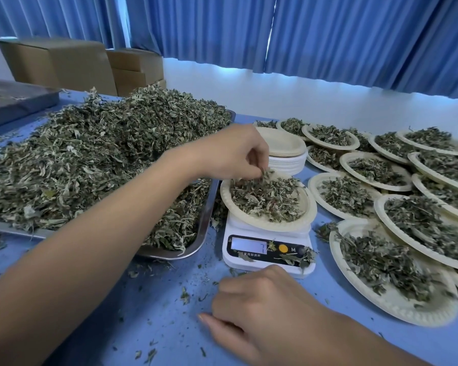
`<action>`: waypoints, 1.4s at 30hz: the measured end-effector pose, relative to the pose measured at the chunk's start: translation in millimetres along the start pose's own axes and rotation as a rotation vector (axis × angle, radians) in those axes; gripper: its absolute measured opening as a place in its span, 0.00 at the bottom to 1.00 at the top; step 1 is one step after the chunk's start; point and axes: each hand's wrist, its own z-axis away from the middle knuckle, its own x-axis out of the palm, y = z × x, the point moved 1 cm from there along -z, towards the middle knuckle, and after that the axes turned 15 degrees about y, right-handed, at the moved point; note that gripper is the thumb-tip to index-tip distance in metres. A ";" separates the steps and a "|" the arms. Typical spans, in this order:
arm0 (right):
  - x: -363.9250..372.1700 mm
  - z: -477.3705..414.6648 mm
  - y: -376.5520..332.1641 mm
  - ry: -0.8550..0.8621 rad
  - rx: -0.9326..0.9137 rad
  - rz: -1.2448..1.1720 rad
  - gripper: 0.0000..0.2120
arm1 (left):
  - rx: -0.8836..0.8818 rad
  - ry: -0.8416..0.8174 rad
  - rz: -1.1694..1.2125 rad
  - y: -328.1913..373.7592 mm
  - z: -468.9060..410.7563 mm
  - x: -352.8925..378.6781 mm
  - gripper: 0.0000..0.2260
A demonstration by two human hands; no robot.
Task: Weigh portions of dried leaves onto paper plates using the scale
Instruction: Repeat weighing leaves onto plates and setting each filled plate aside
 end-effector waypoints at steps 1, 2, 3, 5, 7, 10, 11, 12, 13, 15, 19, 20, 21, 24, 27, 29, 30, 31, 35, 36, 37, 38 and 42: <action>0.0 0.4 0.2 -0.002 0.000 -0.004 0.19 | -0.008 0.038 0.009 -1.3 -0.6 -8.8 0.05; -0.1 0.6 0.2 -0.006 -0.001 -0.006 0.19 | -0.016 0.070 0.015 -3.8 -0.8 -18.0 0.05; -0.2 0.8 0.5 -0.013 -0.004 -0.004 0.19 | -0.026 0.101 0.017 -7.2 -0.6 -26.8 0.05; 0.8 1.8 0.8 -0.031 -0.005 0.003 0.20 | -0.047 0.153 0.018 -14.4 1.2 -40.8 0.04; 1.8 2.2 0.7 -0.040 0.009 -0.007 0.20 | -0.062 0.168 0.022 -18.7 3.1 -47.5 0.04; 2.9 2.7 0.2 -0.028 0.012 -0.011 0.21 | -0.086 0.140 -0.027 -20.7 2.9 -49.8 0.04; 2.9 2.8 0.0 -0.008 0.007 0.002 0.21 | -0.108 0.127 -0.091 -24.0 2.5 -51.8 0.04; 2.1 2.1 -0.2 0.037 -0.002 0.011 0.20 | -0.141 0.099 -0.191 -29.5 2.2 -54.7 0.04; -0.8 1.0 0.3 0.119 -0.006 0.011 0.20 | -0.204 0.050 -0.299 -36.7 3.8 -56.9 0.05; -15.7 -2.1 6.9 0.401 0.032 0.009 0.21 | -0.351 -0.126 -0.461 -48.3 11.6 -54.6 0.02; -72.6 -20.0 61.8 0.692 0.504 0.167 0.18 | -0.277 -0.050 -0.254 -47.2 11.9 -38.2 0.11; -82.0 -23.8 78.2 0.586 0.651 0.236 0.14 | -0.246 -0.001 -0.183 -41.6 9.4 -34.8 0.10; -86.7 -26.2 92.5 0.453 0.766 0.295 0.11 | -0.234 -0.008 -0.147 -37.2 6.1 -30.9 0.09; -80.0 -30.0 116.6 0.079 0.946 0.302 0.10 | -0.233 -0.170 -0.227 -30.2 1.0 -10.3 0.10; -70.6 -30.5 126.0 -0.018 0.956 0.337 0.13 | -0.240 -0.124 -0.285 -30.1 -2.1 6.3 0.11; -66.1 -28.4 132.0 -0.031 0.969 0.355 0.12 | -0.260 -0.106 -0.293 -28.7 -3.7 11.2 0.10; -64.5 -27.7 134.5 -0.030 0.981 0.348 0.12 | -0.270 -0.107 -0.303 -27.6 -3.3 12.2 0.10; -63.6 -27.2 137.0 -0.027 0.996 0.336 0.11 | -0.280 -0.104 -0.313 -26.2 -2.9 13.0 0.10; -63.9 -26.3 145.7 -0.027 1.052 0.280 0.10 | -0.320 -0.093 -0.332 -18.0 -1.0 20.4 0.10; -63.9 -26.4 147.6 -0.028 1.060 0.270 0.10 | -0.334 -0.090 -0.327 -16.1 -0.6 22.8 0.10; -63.6 -26.5 149.5 -0.027 1.063 0.265 0.09 | -0.345 -0.084 -0.321 -14.9 -0.2 24.6 0.09; -63.1 -26.6 150.9 -0.027 1.065 0.263 0.09 | -0.352 -0.077 -0.320 -14.3 0.0 26.1 0.09; -62.0 -24.6 155.0 -0.028 1.070 0.241 0.09 | -0.365 -0.078 -0.324 -16.7 1.9 28.8 0.07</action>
